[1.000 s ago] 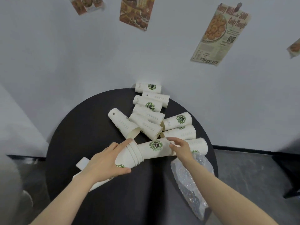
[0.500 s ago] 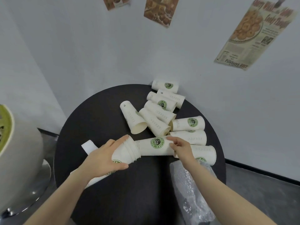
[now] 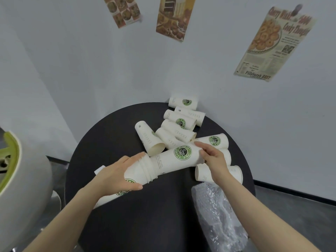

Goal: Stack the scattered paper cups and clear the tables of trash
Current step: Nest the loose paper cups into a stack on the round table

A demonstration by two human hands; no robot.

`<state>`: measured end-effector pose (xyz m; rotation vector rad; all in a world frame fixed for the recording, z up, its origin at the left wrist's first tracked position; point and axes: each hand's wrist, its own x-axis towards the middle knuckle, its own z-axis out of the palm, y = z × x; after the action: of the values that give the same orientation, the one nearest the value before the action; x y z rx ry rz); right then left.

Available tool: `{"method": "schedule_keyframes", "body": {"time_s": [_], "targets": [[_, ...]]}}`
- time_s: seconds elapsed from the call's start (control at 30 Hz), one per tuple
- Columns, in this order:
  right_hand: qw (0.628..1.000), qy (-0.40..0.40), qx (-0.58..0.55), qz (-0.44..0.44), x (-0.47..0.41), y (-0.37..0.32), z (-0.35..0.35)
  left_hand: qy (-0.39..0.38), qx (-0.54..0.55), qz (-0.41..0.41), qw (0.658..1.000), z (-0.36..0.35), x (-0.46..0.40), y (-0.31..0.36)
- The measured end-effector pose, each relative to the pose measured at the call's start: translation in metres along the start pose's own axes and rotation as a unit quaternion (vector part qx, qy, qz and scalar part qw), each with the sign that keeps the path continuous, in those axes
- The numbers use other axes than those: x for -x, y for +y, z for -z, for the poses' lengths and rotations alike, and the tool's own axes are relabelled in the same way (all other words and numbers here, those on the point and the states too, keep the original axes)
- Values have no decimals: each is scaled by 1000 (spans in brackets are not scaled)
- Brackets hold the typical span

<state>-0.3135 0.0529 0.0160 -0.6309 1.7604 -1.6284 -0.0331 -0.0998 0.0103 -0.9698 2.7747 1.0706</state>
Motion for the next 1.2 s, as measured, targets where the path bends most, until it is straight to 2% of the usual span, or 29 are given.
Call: {"method": "schedule_keyframes", "body": {"time_s": [0.23,0.4,0.63,0.7,0.83,0.9,1.03,1.2], "targets": [[998,-43,-54,-6,20,2,-25,-13,2,-35,999,-9,-17,30],[995,-52,-85,-32,39,5,-40,-2,-45,-65,997,-25,-36,55],[994,-70,-75,-22,50,14,-22,-22,-83,-66,994,-49,-60,87],[998,-52,-34,1,44,15,5,-16,-84,-69,994,-53,-62,91],[992,102,69,3,24,28,86,-16,-75,-70,995,-57,-62,95],[983,148,103,-11,17,40,121,-16,-70,-66,995,-58,-62,96],[975,148,152,-73,9,60,158,-15,-53,-63,996,-60,-61,98],[981,126,97,-111,7,70,160,-18,-49,-63,997,-62,-60,100]]}}
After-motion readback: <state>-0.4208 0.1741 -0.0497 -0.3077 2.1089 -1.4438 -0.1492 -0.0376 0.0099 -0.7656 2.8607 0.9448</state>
